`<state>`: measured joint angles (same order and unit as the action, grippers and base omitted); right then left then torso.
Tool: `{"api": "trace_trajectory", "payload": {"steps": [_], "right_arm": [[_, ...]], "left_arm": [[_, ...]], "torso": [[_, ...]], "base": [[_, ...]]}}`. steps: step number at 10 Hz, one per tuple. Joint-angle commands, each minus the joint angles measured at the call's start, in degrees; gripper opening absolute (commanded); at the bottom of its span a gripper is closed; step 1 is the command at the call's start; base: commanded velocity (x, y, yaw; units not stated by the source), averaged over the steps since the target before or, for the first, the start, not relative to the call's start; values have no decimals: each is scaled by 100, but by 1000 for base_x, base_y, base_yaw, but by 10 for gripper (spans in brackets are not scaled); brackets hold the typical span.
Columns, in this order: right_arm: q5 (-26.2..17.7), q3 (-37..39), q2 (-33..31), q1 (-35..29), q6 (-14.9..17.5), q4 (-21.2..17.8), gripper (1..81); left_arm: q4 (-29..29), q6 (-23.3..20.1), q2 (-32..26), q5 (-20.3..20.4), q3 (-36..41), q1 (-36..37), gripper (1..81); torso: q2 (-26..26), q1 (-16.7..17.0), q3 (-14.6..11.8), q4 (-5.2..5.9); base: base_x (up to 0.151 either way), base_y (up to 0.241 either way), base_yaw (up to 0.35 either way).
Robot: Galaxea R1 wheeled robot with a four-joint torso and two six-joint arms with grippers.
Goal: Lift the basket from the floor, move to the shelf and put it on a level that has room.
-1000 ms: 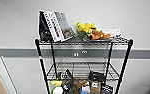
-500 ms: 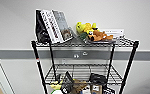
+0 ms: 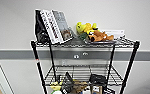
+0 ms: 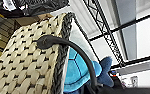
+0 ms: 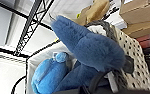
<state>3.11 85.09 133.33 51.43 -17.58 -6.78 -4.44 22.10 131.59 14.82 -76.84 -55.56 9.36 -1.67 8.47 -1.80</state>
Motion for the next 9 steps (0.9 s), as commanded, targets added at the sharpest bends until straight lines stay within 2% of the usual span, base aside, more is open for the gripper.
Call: {"api": "trace_trajectory", "payload": {"steps": [1,6,9], "right_arm": [[374,-1125,-408,-805,79,203,10],[471,-2224,-1059,-1016,79,203,10],[541,-2717,-1349,-1147,79,194,10]], "left_arm": [[382,31,-174,196,950,779,10],[786,57,-808,627,2223,850,10],[813,49,-1133,618,2839,1095,10]], "torso": [[0,0,0,0],[0,2,0,0],[0,2,0,0]], "base": [[0,0,0],[0,0,0],[0,0,0]]}}
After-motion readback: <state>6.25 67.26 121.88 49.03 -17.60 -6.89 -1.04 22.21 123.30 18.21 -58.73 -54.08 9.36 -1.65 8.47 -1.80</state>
